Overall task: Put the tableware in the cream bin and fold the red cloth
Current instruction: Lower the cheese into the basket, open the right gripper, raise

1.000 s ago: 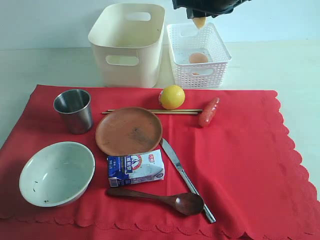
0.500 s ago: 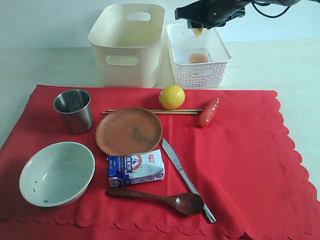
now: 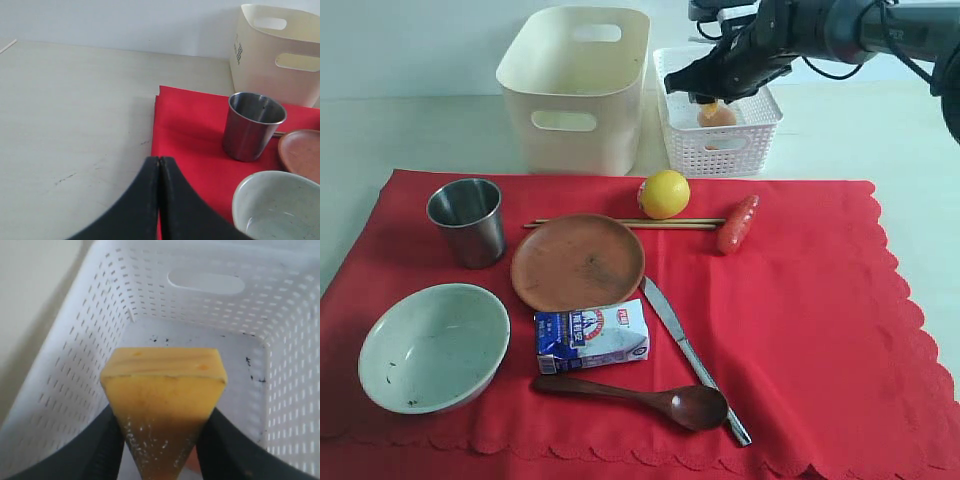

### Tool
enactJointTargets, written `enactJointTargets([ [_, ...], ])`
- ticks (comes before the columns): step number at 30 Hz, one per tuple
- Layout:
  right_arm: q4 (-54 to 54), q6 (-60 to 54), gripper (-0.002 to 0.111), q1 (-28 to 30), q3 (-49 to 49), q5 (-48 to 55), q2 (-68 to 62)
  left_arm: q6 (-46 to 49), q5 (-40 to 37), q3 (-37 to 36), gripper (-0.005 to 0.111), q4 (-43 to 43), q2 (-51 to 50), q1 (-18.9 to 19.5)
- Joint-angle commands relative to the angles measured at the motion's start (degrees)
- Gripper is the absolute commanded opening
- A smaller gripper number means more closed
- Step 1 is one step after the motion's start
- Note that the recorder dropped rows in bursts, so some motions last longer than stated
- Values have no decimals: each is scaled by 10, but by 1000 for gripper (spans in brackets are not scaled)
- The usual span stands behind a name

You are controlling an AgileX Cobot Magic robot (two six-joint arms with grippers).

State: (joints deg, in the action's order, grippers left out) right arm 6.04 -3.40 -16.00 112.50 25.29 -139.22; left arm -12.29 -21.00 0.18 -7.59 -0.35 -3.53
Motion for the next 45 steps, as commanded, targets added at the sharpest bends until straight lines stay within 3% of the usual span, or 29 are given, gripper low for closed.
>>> enactJointTargets([
  [1, 0, -16, 3, 1, 6, -27, -8, 0, 5, -2, 0, 3, 3, 2],
  [12, 11, -31, 60, 1, 6, 15, 0, 0, 5, -2, 0, 3, 3, 2],
  [15, 11, -31, 67, 1, 6, 36, 17, 0, 5, -2, 0, 3, 3, 2],
  [45, 10, 15, 69, 1, 4, 399, 239, 0, 5, -2, 0, 3, 3, 2],
])
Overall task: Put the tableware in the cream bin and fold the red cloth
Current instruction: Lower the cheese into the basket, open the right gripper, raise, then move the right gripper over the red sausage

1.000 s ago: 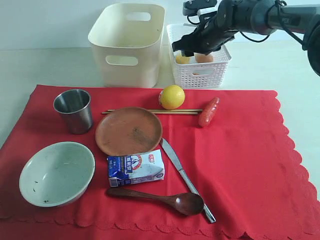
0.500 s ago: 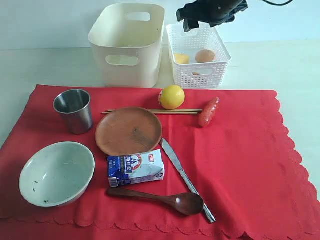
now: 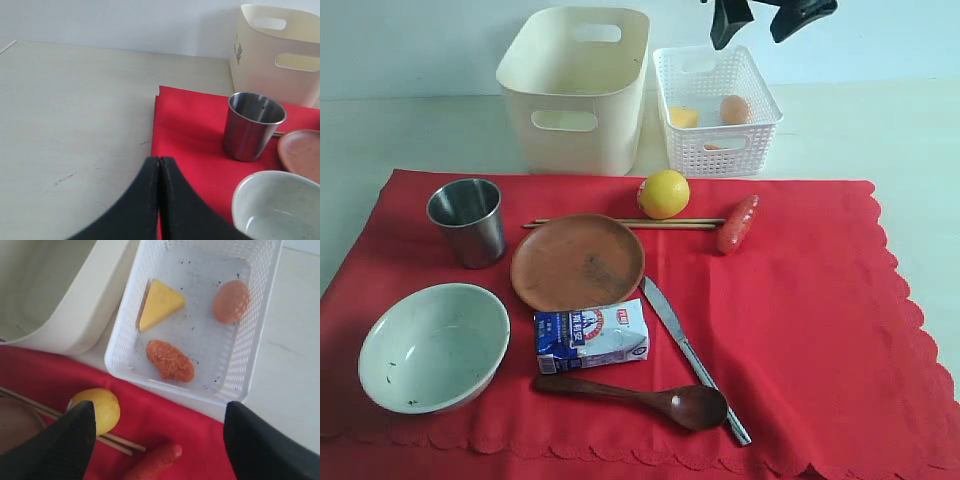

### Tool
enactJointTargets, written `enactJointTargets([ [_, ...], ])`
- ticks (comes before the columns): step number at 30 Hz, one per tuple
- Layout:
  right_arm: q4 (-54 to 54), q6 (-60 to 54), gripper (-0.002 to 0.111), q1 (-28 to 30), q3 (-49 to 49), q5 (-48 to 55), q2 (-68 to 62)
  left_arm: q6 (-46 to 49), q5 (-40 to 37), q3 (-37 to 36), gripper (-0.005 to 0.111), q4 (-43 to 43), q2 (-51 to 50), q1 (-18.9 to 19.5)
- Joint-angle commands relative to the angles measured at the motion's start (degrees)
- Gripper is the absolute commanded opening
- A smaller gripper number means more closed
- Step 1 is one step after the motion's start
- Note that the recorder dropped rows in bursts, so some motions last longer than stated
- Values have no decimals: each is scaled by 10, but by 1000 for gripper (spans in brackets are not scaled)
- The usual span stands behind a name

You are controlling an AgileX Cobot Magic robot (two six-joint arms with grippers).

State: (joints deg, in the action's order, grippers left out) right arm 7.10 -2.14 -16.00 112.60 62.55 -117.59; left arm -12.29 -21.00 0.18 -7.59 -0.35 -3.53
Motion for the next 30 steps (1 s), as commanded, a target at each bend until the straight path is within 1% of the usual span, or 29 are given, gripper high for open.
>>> enactJointTargets([
  [1, -1, 4, 69, 1, 3, 33, 27, 0, 5, -2, 0, 3, 3, 2],
  [13, -2, 8, 69, 1, 3, 74, 95, 0, 5, -2, 0, 3, 3, 2],
  [22, -2, 5, 69, 0, 3, 74, 161, 0, 5, -2, 0, 3, 3, 2],
  [30, -2, -3, 69, 0, 3, 74, 194, 0, 5, -2, 0, 3, 3, 2],
])
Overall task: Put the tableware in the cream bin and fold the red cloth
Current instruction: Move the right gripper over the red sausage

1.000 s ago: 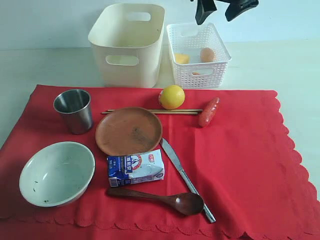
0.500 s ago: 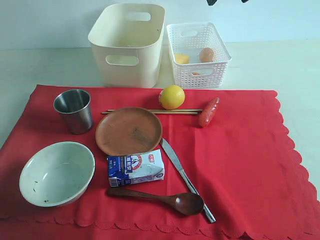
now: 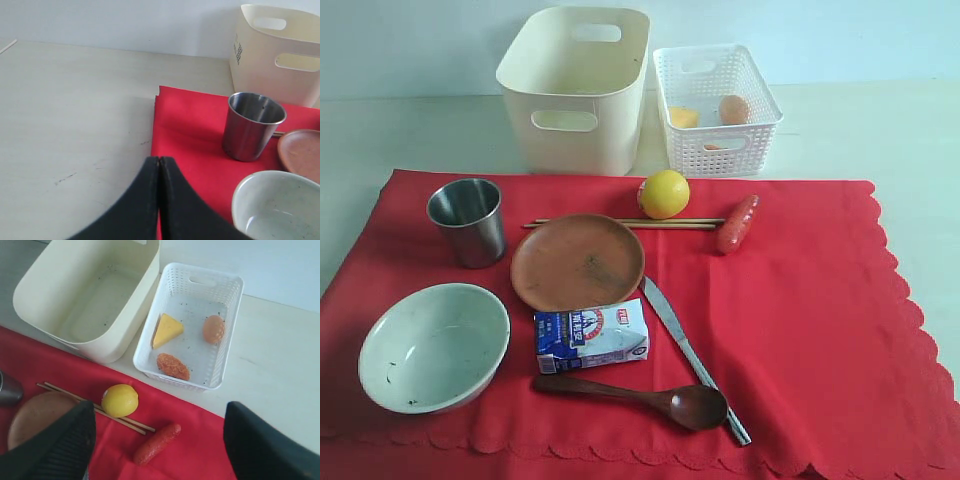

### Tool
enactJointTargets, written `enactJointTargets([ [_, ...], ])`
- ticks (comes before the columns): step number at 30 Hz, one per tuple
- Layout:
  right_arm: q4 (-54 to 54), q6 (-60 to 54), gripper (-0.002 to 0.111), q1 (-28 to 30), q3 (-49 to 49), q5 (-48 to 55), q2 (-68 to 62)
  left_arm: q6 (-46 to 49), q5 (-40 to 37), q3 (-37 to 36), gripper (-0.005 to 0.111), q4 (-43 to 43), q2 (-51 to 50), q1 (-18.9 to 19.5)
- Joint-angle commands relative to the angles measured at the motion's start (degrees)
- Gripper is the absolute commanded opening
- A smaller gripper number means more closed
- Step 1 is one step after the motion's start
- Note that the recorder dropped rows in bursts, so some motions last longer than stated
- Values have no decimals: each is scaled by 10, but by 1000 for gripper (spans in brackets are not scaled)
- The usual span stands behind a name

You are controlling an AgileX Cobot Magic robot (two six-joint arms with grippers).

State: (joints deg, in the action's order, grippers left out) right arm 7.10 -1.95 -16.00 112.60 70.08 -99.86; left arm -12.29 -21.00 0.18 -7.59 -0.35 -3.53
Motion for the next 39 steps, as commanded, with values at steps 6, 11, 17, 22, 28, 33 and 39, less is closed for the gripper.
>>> enactJointTargets([
  [6, -2, -7, 69, 0, 3, -1, 33, 0, 5, -2, 0, 3, 3, 2],
  [11, -1, -10, 69, 0, 3, -1, 48, 0, 5, -2, 0, 3, 3, 2],
  [17, 7, -10, 69, 0, 2, -1, 66, 0, 5, -2, 0, 3, 3, 2],
  [22, 24, -22, 69, 0, -37, -1, 93, 0, 5, -2, 0, 3, 3, 2],
  [28, 34, -30, 69, 0, -147, -1, 142, 0, 5, -2, 0, 3, 3, 2],
  [33, 34, -30, 69, 0, -268, -50, 189, 0, 5, -2, 0, 3, 3, 2],
  [39, 34, -35, 69, 0, -386, -109, 204, 0, 5, -2, 0, 3, 3, 2],
])
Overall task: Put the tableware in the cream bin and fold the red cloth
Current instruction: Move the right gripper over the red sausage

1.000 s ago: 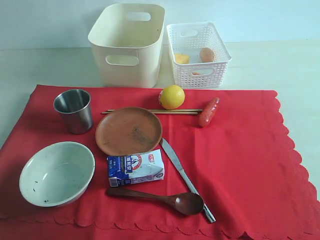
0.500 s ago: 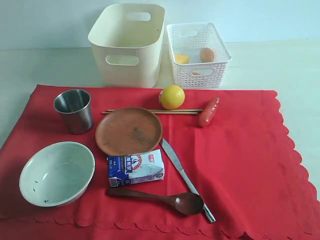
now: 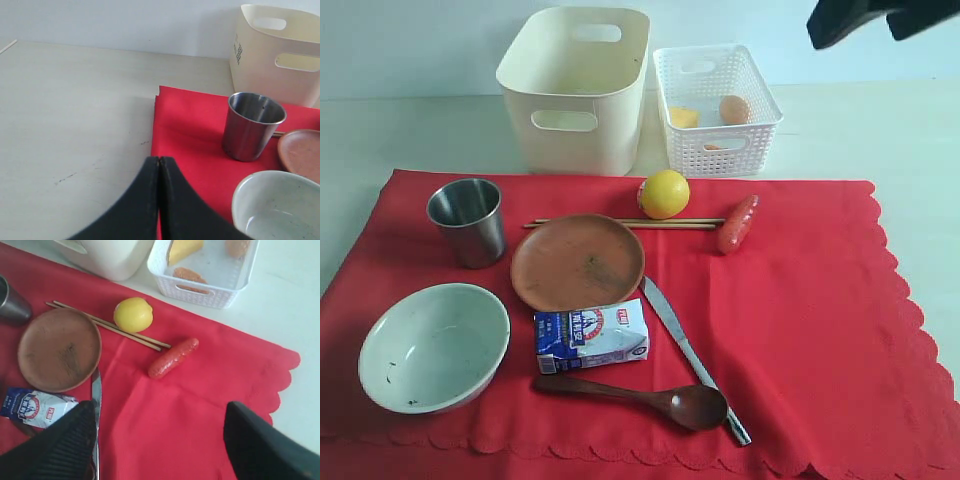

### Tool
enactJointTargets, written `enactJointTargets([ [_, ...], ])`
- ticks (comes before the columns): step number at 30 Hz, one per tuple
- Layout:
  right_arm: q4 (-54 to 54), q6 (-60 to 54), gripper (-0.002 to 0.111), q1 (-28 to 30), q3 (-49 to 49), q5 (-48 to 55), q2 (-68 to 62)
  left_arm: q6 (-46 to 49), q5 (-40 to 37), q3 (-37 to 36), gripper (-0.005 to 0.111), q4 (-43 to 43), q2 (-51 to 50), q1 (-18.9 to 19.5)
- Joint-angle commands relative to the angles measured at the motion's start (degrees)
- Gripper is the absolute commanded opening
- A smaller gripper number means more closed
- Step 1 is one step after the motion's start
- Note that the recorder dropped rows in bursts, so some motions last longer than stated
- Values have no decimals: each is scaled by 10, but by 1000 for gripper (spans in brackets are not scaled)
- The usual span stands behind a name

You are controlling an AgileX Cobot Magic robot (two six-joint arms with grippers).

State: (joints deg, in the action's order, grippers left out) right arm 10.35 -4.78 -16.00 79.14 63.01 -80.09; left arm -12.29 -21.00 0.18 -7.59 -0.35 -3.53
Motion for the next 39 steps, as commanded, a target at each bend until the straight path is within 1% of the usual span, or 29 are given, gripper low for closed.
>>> enactJointTargets([
  [1, 1, -7, 69, 0, -73, -55, 6, 0, 5, -2, 0, 3, 3, 2],
  [5, 1, -13, 69, 0, -133, -108, 6, 0, 5, -2, 0, 3, 3, 2],
  [9, 2, -13, 69, 0, -168, -147, -2, 0, 5, -2, 0, 3, 3, 2],
  [17, 3, -14, 69, 0, -170, -167, -54, 0, 5, -2, 0, 3, 3, 2],
  [20, 21, -14, 69, 0, -170, -185, -77, 0, 5, -2, 0, 3, 3, 2],
  [25, 95, -13, 69, 0, -170, -266, -117, 0, 5, -2, 0, 3, 3, 2],
  [28, 103, -17, 69, 0, -170, -301, -135, 0, 5, -2, 0, 3, 3, 2],
  [32, 101, -42, 69, 0, -166, -299, -164, 0, 5, -2, 0, 3, 3, 2],
  [39, 86, -41, 69, -6, -124, -261, -223, 0, 5, -2, 0, 3, 3, 2],
])
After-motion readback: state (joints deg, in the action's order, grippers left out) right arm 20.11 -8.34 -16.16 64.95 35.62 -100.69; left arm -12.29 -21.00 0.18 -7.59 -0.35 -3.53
